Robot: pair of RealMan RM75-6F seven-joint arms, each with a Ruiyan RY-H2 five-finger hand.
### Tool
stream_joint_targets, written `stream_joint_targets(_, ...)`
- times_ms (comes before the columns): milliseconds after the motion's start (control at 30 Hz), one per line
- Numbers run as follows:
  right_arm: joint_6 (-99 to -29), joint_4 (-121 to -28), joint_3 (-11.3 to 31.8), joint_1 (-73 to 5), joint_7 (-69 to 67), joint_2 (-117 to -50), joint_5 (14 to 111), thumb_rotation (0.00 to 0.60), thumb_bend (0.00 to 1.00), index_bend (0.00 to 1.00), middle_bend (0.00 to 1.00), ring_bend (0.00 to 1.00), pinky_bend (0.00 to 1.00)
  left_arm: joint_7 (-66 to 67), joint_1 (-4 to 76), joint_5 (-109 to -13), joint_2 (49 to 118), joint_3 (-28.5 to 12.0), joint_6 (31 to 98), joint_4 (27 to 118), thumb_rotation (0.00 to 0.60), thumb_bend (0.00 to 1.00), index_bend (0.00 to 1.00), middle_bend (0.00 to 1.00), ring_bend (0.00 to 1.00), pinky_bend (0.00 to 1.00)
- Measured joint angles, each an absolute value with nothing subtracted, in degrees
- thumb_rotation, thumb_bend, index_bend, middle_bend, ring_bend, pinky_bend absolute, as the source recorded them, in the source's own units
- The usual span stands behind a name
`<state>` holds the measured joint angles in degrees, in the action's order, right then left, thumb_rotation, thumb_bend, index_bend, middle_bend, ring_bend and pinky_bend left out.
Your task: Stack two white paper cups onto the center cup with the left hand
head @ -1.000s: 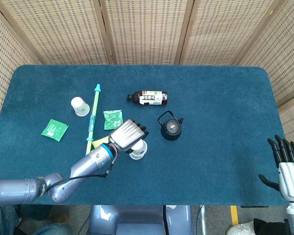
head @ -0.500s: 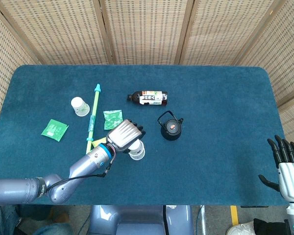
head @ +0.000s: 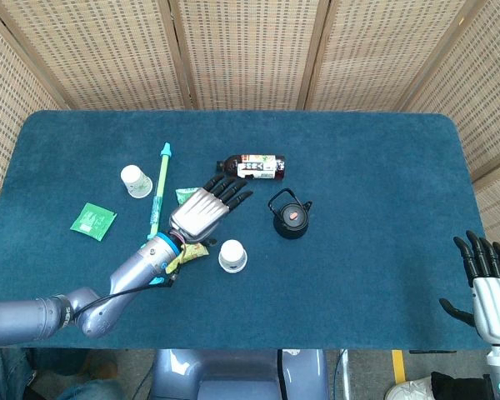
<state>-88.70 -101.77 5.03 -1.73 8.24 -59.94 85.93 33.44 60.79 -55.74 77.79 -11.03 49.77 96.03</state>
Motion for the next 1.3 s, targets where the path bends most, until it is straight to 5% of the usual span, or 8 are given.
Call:
stream_joint_targets(333, -87.7, -101.6, 5.1, -2.1, 8.7, -60.2, 85.1, 0.6, 0.0, 0.0, 0.0, 0.0, 0.0, 29.8, 59.8, -47.3, 79.1, -11.3, 47.5, 79.5, 0.6, 0.0, 0.0, 0.0, 0.0, 0.08)
stream_joint_targets(600, -86.2, -101.1, 5.5, -2.8, 8.7, -60.4, 83.5, 0.6, 0.0, 0.0, 0.0, 0.0, 0.0, 21.7, 57.9, -45.1, 83.0, -10.7, 39.7, 59.8, 0.6, 0.0, 0.16, 0.1, 0.13, 0.21)
stream_joint_targets(900, -85.6, -100.9, 5.4, -3.2, 10.0, -61.0, 82.9, 0.6, 0.0, 0.0, 0.0, 0.0, 0.0, 14.1, 56.4, -46.7, 86.9, -10.4, 32.6, 48.8, 0.6, 0.0, 0.33, 0.21, 0.22, 0.26)
stream_joint_targets(1300, -85.3, -100.6, 5.4, -3.6, 11.3, -61.7, 82.3, 0.6, 0.0, 0.0, 0.0, 0.0, 0.0, 4.6, 56.1, -53.2, 93.5, -11.3, 28.4, 36.0, 0.6, 0.0, 0.33, 0.21, 0.22, 0.28)
